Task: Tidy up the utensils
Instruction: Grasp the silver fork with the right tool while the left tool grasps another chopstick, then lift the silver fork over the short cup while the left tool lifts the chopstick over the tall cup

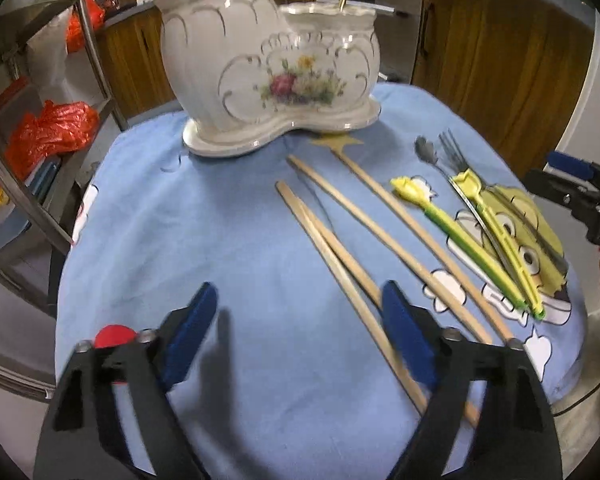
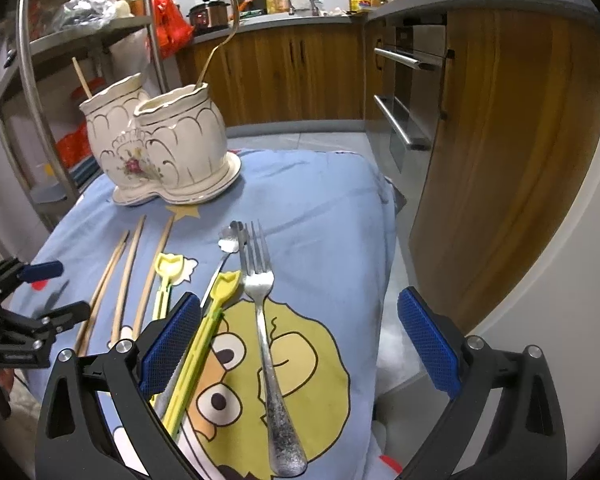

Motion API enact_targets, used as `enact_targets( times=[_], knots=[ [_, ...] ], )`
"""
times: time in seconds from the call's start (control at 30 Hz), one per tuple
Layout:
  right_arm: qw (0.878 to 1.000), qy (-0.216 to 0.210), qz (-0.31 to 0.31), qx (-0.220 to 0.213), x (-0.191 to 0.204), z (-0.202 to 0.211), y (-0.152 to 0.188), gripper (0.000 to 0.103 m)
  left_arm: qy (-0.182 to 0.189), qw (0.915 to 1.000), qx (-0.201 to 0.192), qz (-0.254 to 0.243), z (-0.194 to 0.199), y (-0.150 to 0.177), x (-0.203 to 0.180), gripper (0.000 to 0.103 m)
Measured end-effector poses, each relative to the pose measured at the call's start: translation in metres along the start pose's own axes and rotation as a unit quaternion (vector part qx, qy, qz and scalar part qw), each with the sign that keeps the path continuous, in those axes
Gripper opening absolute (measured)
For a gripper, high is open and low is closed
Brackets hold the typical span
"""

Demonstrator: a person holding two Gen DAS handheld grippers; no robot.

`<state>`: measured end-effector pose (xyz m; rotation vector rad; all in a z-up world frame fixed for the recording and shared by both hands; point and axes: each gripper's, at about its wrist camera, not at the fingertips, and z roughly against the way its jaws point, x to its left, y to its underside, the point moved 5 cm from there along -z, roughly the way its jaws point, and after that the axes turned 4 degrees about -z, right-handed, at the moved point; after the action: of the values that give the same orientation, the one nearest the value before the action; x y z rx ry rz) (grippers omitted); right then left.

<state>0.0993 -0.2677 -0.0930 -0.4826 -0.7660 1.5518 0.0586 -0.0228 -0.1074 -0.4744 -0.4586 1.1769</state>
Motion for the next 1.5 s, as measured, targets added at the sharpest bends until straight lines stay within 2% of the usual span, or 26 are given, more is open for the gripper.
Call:
enact_targets(
  times=[0.1, 0.13, 0.23, 0.3, 0.37, 0.53, 0.7, 0.87, 1.03, 1.07, 1.1, 1.17, 1.2, 1.3, 1.4, 1.5],
  knots=[
    [1.000, 0.001, 0.012, 0.004, 0.004, -0.002, 0.002, 0.095, -0.003, 1.0000, 0.001, -0.007, -0.001, -0.001, -0.002, 0.065],
    [1.000, 0.003, 0.018, 0.008, 0.006, -0.003, 0.003, 0.095, -0.009, 0.9999, 0.003, -0.013, -0.002, -0.001, -0.003, 0.057],
    [0.999, 0.005, 0.037, 0.022, 0.011, -0.007, 0.008, 0.079, -0.012, 0.9996, 0.003, -0.025, -0.005, -0.003, -0.008, 0.044],
    [0.998, 0.005, 0.048, 0.035, 0.014, -0.011, 0.011, 0.064, -0.013, 0.9993, 0.002, -0.035, -0.006, -0.006, -0.010, 0.031],
    [0.998, 0.000, 0.054, 0.041, 0.017, -0.015, 0.012, 0.058, -0.012, 0.9992, 0.002, -0.039, -0.006, -0.007, -0.009, 0.022],
    [0.996, -0.005, 0.084, 0.038, 0.027, -0.027, 0.002, 0.051, -0.008, 0.9996, 0.007, -0.026, -0.007, -0.012, -0.002, 0.019],
    [0.996, -0.020, 0.079, 0.048, 0.025, -0.044, -0.016, 0.045, 0.000, 0.9998, 0.011, -0.016, -0.014, -0.019, 0.007, 0.018],
    [0.994, -0.051, 0.075, 0.066, 0.025, -0.060, -0.028, 0.043, 0.018, 0.9997, 0.014, -0.004, -0.022, -0.027, 0.016, 0.018],
    [0.991, -0.078, 0.066, 0.084, 0.022, -0.077, -0.032, 0.038, 0.020, 0.9997, 0.009, 0.005, -0.030, -0.035, 0.022, 0.018],
    [0.991, -0.082, 0.066, 0.085, 0.022, -0.077, -0.033, 0.036, 0.018, 0.9998, 0.007, 0.008, -0.033, -0.037, 0.022, 0.018],
    [0.990, -0.087, 0.065, 0.085, 0.022, -0.078, -0.033, 0.026, 0.015, 0.9998, 0.005, 0.011, -0.034, -0.038, 0.023, 0.018],
    [0.991, -0.092, 0.055, 0.085, 0.021, -0.078, -0.033, 0.023, 0.009, 0.9999, 0.001, 0.013, -0.035, -0.039, 0.024, 0.017],
    [0.991, -0.092, 0.057, 0.083, 0.021, -0.076, -0.033, 0.022, 0.005, 0.9999, -0.002, 0.013, -0.035, -0.039, 0.024, 0.013],
    [0.992, -0.086, 0.060, 0.064, 0.023, -0.067, -0.034, 0.022, -0.003, 0.9999, -0.011, 0.006, -0.034, -0.038, 0.024, 0.009],
    [0.994, -0.088, 0.064, 0.030, 0.024, -0.048, -0.039, 0.022, -0.006, 0.9999, -0.015, 0.005, -0.032, -0.036, 0.024, 0.005],
    [0.994, -0.090, 0.070, -0.008, 0.028, -0.027, -0.043, 0.022, -0.008, 0.9998, -0.018, 0.004, -0.029, -0.034, 0.026, 0.005]
  ],
)
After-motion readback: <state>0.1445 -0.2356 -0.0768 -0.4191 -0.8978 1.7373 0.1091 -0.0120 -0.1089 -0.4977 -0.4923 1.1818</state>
